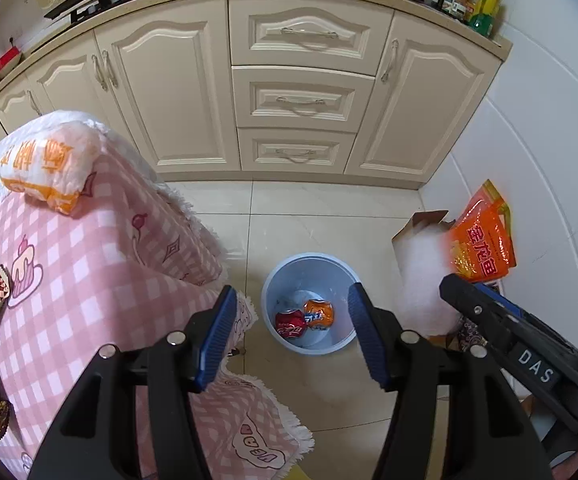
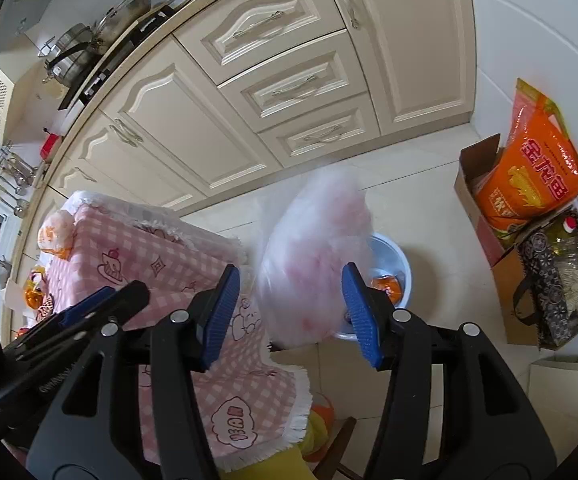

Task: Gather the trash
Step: 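Carry the wrapper and bag over the bin and release both into it, then move both tools back over the table toward the remaining wrappers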

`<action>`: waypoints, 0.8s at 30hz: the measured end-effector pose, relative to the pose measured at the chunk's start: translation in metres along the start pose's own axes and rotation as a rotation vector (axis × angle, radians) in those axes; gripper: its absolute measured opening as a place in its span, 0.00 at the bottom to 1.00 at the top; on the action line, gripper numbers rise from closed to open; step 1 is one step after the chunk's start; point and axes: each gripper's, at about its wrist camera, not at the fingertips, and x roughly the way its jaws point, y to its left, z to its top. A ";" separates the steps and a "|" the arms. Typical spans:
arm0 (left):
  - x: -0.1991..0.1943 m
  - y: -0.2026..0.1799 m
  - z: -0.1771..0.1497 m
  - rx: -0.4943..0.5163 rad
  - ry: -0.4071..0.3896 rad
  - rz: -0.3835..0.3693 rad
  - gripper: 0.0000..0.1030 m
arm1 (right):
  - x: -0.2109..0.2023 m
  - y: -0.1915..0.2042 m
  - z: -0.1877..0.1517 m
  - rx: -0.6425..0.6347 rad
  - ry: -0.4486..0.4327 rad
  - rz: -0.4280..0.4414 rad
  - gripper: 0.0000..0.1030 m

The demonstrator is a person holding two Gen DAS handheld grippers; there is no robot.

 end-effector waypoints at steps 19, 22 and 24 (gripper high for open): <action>-0.079 0.010 -0.027 0.019 -0.137 -0.057 0.56 | -0.073 0.039 -0.038 -0.061 -0.092 -0.026 0.57; -0.102 0.018 -0.036 0.014 -0.181 -0.060 0.56 | -0.092 0.056 -0.048 -0.094 -0.130 -0.010 0.60; -0.119 0.028 -0.045 -0.001 -0.210 -0.061 0.56 | -0.100 0.068 -0.054 -0.117 -0.143 0.003 0.61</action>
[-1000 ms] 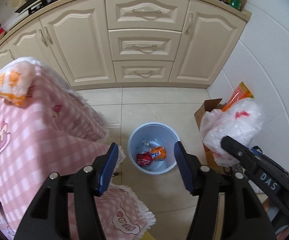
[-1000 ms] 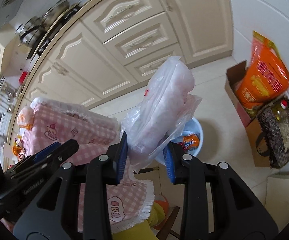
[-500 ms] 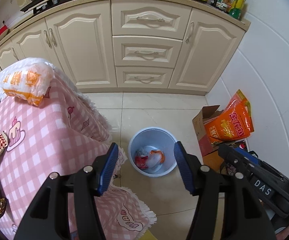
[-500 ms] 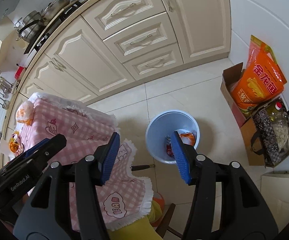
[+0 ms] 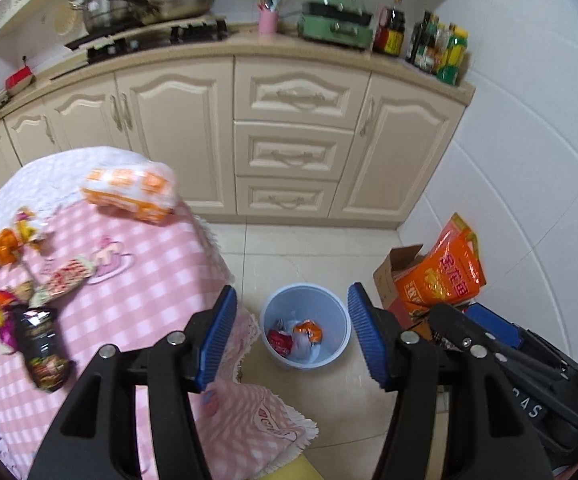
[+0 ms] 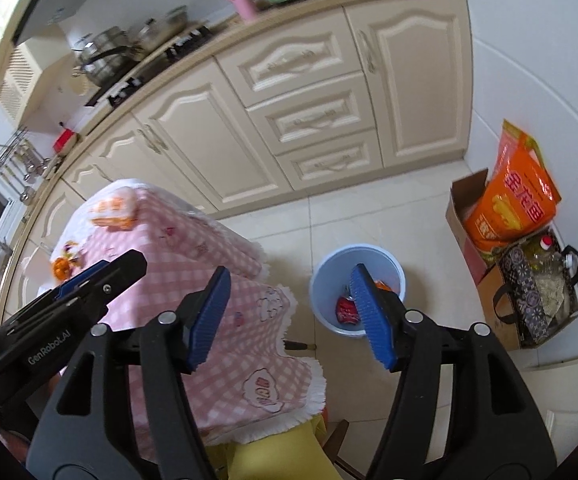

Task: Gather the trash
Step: 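Move both tools back over the table toward the remaining wrappers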

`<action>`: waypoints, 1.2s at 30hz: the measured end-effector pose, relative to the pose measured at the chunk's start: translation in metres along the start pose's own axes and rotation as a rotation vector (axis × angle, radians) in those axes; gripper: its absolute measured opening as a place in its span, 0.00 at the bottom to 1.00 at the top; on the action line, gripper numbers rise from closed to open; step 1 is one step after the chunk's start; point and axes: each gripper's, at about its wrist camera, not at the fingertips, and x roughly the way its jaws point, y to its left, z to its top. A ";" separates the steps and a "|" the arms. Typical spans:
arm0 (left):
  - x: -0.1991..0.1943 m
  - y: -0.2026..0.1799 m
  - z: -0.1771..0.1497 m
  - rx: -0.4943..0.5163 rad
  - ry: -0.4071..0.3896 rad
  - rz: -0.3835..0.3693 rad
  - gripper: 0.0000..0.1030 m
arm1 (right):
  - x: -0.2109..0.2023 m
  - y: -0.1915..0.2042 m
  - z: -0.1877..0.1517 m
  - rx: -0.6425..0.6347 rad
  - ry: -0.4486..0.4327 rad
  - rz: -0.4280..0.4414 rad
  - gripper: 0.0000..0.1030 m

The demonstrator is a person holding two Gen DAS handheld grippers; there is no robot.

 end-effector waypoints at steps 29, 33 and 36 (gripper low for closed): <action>-0.112 0.223 -0.071 -0.305 -0.103 0.224 0.57 | 0.049 0.222 -0.065 -0.366 0.168 0.270 0.61; -0.106 0.239 -0.076 -0.322 -0.081 0.241 0.58 | 0.067 0.240 -0.070 -0.405 0.210 0.289 0.61; -0.100 0.252 -0.079 -0.344 -0.060 0.254 0.61 | 0.088 0.249 -0.073 -0.410 0.261 0.286 0.61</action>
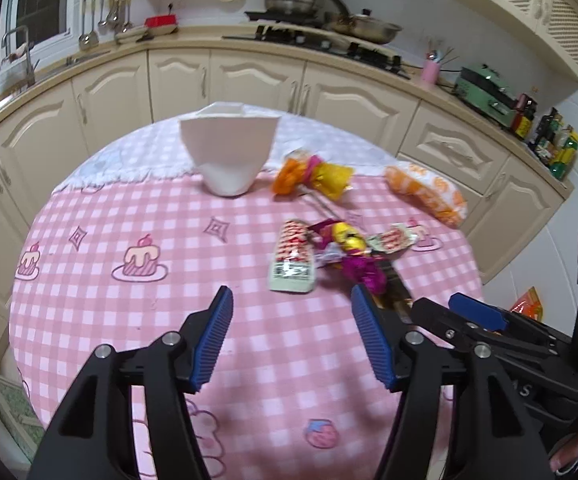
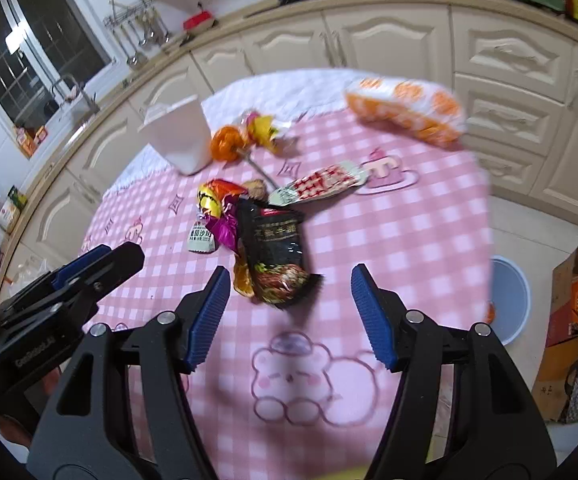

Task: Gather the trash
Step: 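Move both tools back over the table toward the remaining wrappers, then grasp the red-white wrapper with the left tool while the right tool grasps the black snack pack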

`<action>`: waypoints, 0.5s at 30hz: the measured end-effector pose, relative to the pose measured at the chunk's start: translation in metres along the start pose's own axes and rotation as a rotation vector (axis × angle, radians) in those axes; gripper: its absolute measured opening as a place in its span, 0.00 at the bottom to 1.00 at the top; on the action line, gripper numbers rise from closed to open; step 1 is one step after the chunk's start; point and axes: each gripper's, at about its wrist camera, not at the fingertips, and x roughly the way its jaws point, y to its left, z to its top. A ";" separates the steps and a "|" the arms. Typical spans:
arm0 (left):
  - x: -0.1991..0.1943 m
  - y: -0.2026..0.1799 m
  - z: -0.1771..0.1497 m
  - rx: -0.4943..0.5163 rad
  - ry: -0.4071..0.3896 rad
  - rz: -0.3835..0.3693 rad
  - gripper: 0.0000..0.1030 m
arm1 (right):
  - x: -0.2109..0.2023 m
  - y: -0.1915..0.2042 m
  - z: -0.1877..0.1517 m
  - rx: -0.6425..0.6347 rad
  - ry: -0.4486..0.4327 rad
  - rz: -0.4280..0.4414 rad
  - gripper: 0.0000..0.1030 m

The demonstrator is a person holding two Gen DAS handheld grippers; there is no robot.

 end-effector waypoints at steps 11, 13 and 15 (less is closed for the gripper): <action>0.045 0.011 0.012 -0.006 0.101 0.031 0.64 | 0.036 -0.003 0.020 -0.015 0.037 -0.031 0.23; 0.053 0.006 0.015 0.004 0.117 0.029 0.67 | 0.037 -0.002 0.022 -0.024 0.030 -0.046 0.22; 0.062 0.002 0.019 0.015 0.131 0.030 0.69 | 0.037 -0.007 0.024 0.000 0.029 -0.029 0.21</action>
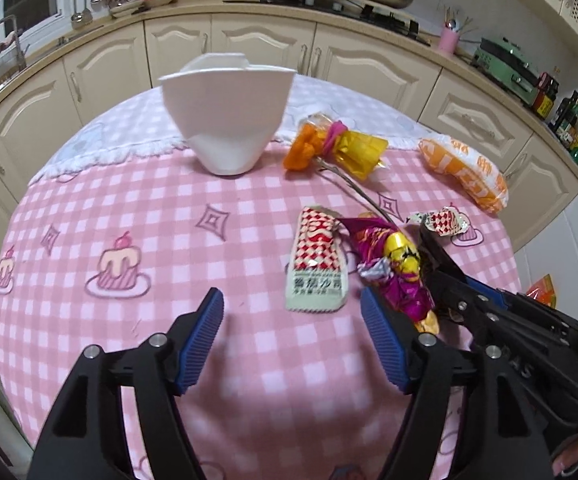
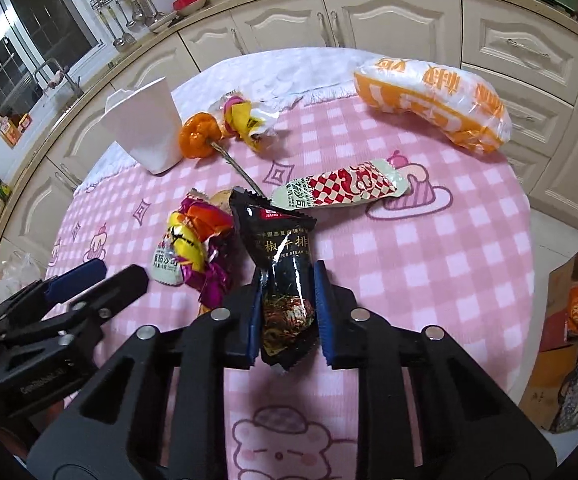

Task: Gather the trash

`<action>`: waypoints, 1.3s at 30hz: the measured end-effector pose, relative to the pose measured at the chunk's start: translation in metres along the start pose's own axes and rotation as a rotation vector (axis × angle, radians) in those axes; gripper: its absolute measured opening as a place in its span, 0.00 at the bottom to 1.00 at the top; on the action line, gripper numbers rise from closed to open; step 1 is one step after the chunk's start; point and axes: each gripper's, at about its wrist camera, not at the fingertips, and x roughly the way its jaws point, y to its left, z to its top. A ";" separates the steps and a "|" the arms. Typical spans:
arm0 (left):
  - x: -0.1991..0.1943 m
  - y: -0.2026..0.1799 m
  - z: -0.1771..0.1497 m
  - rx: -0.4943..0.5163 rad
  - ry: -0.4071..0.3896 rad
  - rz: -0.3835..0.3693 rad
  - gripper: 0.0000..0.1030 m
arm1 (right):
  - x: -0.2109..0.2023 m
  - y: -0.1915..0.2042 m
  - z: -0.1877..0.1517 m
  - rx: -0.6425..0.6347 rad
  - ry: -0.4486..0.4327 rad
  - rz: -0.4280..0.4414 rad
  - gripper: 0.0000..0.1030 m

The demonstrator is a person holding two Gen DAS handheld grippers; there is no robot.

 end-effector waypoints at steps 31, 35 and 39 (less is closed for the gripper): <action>-0.039 -0.023 0.002 0.001 -0.138 0.035 0.07 | -0.076 -0.048 -0.015 0.124 -0.134 0.121 0.20; -0.044 -0.058 -0.001 0.060 -0.148 -0.012 0.07 | -0.090 -0.071 -0.021 0.167 -0.160 0.099 0.20; -0.039 -0.100 -0.003 0.126 -0.136 -0.066 0.07 | -0.107 -0.105 -0.033 0.224 -0.189 0.063 0.20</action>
